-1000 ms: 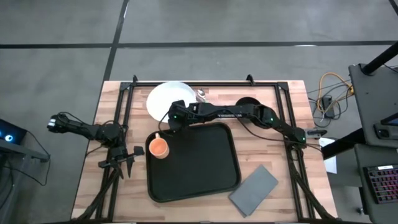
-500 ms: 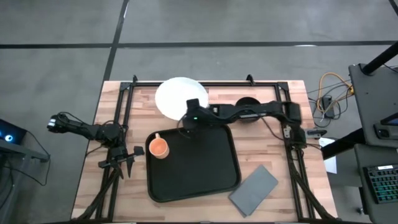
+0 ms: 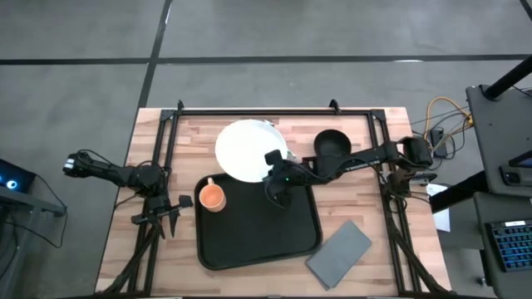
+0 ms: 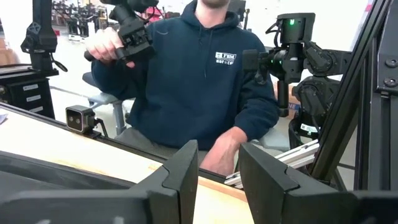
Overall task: Set up tray
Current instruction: Put the white plate on the serving tray
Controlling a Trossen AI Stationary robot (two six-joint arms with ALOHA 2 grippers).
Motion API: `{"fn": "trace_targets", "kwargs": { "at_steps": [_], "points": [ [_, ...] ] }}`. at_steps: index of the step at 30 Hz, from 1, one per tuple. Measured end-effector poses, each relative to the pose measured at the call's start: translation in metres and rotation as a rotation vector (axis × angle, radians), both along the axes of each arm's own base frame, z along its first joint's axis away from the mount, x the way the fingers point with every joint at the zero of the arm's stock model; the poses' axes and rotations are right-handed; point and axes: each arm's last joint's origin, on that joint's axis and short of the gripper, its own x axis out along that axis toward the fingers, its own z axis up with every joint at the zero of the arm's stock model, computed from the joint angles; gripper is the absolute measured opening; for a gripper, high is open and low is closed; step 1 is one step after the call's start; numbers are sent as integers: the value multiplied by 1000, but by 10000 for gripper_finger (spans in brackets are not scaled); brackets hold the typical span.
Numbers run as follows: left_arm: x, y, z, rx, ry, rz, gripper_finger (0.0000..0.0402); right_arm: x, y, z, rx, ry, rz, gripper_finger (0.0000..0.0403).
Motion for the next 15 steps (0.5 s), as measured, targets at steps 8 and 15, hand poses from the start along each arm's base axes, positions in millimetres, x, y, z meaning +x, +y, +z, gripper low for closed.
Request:
{"fn": "trace_targets", "kwargs": {
  "at_steps": [8,15],
  "points": [
    [0,0,0,0,0,0,98,-8,35,-7,9,33,15,9],
    [0,0,0,0,0,0,98,-15,71,-7,-12,34,68,8]
  ]
}}
